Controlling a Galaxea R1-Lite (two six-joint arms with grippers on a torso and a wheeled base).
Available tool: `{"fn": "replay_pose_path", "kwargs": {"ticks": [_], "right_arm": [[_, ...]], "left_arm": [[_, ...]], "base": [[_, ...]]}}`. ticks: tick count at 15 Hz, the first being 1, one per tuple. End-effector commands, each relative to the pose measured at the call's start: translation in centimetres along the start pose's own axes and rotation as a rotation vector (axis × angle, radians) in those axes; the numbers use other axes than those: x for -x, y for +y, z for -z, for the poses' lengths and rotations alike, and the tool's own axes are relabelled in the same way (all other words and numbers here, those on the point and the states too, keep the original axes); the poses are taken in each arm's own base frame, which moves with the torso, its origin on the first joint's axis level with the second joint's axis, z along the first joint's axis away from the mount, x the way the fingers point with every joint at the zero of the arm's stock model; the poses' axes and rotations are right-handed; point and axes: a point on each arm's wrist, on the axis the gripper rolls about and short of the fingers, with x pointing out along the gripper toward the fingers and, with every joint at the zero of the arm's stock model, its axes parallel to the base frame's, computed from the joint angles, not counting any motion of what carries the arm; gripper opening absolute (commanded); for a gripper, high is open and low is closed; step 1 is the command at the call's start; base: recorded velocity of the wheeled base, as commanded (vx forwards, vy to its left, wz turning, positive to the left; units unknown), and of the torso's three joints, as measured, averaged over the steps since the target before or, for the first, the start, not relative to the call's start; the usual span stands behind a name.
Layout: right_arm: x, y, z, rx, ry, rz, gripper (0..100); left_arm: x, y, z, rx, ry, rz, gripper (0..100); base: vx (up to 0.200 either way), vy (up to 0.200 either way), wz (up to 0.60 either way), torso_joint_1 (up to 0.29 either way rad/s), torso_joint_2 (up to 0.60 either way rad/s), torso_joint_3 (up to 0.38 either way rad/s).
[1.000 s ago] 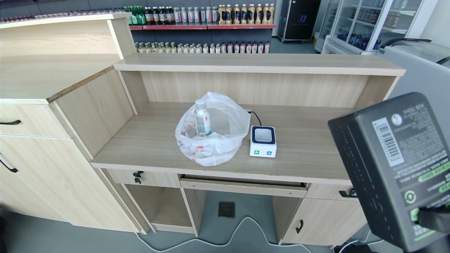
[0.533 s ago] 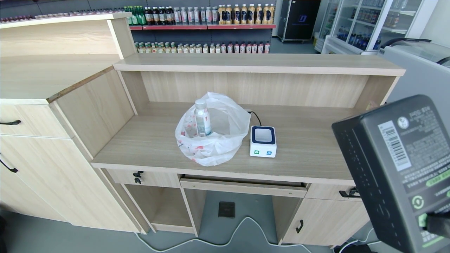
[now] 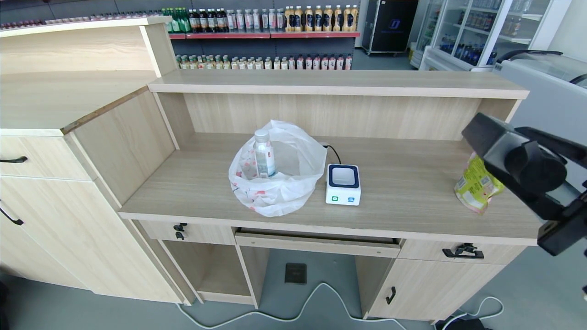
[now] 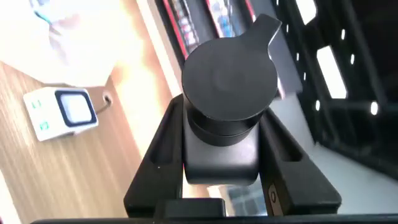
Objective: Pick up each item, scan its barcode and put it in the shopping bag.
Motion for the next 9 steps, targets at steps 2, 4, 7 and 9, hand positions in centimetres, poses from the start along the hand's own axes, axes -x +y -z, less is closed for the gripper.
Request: {"fn": "replay_pose_path", "kwargs": {"ticks": [2,4,7,9], "right_arm": [[0.5,-0.8,0.7,-0.186,0.436,0.187,0],[-0.9,-1.2,1.3,-0.404,0.721,0.326,0],[-3.2,-2.5,1.5,-0.637,0.861,0.339,0],[-6.6,-4.6,3.7,-0.802,0.919,0.307,0]], "left_arm": [[0.0,0.0,0.0,0.0,0.0,0.001,100],[0.0,0.0,0.0,0.0,0.0,-0.001,100],[0.0,0.0,0.0,0.0,0.0,-0.001,100],[0.0,0.0,0.0,0.0,0.0,0.001,100]], "base": [[0.0,0.0,0.0,0.0,0.0,0.0],[0.0,0.0,0.0,0.0,0.0,0.0],[0.0,0.0,0.0,0.0,0.0,0.0],[0.0,0.0,0.0,0.0,0.0,0.0]]}}
